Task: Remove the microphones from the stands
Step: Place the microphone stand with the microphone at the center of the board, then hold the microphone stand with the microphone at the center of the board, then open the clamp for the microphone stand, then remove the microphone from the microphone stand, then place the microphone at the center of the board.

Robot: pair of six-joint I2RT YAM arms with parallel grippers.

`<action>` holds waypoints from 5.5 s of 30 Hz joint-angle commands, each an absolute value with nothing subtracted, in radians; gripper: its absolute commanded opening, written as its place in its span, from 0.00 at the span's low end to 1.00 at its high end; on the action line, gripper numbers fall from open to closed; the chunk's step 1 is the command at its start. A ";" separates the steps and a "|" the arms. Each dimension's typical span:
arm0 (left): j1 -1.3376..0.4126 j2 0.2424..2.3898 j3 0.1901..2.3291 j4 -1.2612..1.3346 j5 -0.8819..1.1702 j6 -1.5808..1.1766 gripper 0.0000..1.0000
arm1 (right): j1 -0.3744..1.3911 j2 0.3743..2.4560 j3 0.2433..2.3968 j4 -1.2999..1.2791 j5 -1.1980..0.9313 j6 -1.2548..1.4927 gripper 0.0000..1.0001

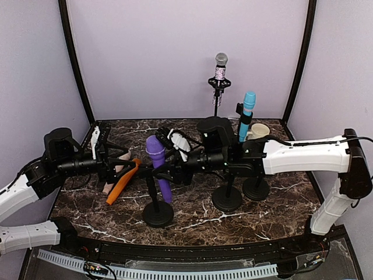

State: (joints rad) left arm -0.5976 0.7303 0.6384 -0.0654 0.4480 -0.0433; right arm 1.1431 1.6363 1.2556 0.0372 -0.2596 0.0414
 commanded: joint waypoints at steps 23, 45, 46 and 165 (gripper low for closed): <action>-0.629 0.818 0.635 -0.019 0.690 -0.008 0.83 | 1.294 1.406 1.097 0.193 0.104 0.194 0.99; -0.801 0.859 0.684 -0.190 0.410 0.103 0.83 | 1.417 1.646 1.459 -0.135 0.494 0.290 0.84; -0.802 0.860 0.684 -0.190 0.410 0.102 0.82 | 1.417 1.649 1.462 -0.140 0.495 0.291 0.85; -0.895 0.801 0.665 -0.142 0.396 0.084 0.04 | 1.038 2.336 1.904 -0.051 0.062 1.052 0.57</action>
